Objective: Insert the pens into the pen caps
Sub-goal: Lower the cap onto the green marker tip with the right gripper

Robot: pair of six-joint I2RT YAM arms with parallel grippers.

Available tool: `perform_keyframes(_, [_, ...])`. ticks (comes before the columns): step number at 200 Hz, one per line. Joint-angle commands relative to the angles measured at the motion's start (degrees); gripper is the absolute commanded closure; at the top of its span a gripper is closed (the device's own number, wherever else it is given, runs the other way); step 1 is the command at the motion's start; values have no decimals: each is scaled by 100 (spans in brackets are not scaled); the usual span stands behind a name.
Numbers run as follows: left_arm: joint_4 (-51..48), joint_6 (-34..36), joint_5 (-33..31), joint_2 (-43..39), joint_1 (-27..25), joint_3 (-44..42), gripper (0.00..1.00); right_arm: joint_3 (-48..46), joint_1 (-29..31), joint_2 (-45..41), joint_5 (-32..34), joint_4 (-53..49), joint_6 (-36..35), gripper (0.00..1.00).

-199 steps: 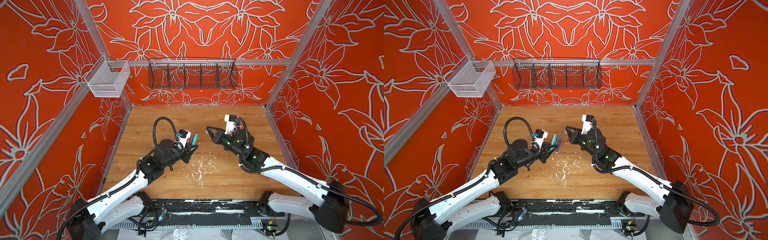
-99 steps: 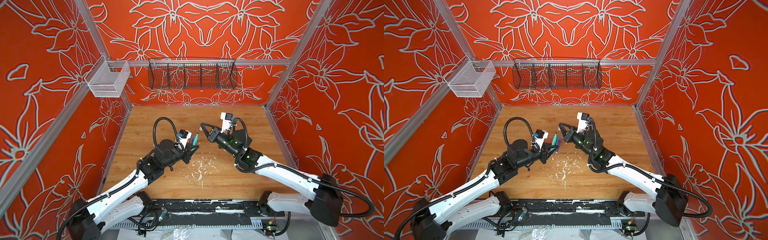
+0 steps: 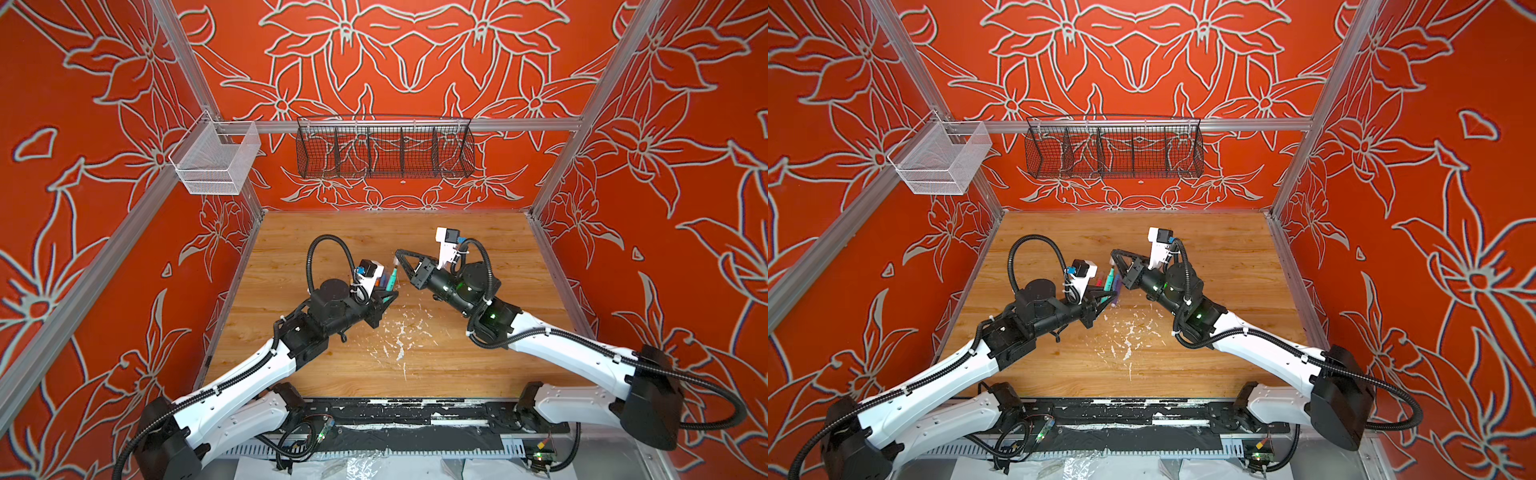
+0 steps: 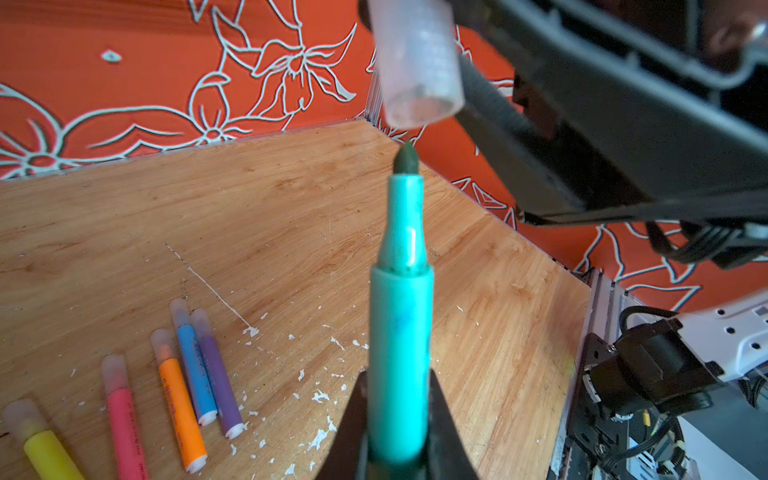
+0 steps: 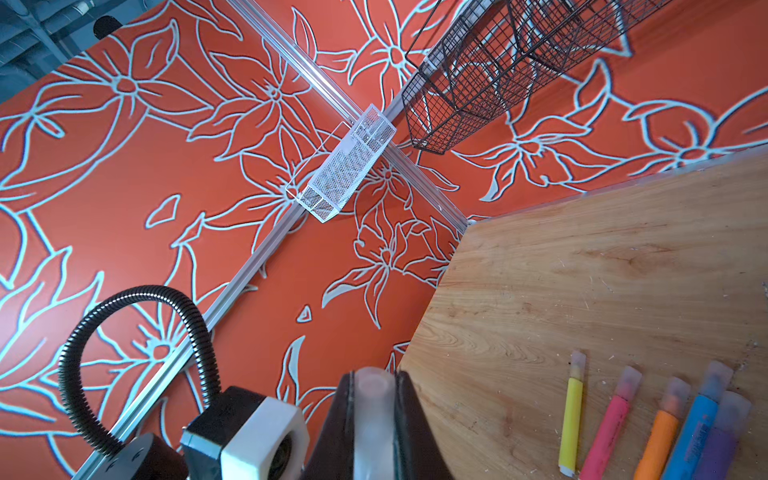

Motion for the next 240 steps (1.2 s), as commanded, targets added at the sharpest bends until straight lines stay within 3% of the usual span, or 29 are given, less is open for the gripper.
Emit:
perform_keyframes(1, [170,108,-2,-78,-33,-13,100,148,48,44,30,153,-92,100])
perform_keyframes(148, [170,117,-35,-127,-41,-33,100,36,95,-67,435,-148,-335,100])
perform_keyframes(240, [166,92,-149,-74,-42,-24,100,-430,436,-126,140,370,-494,100])
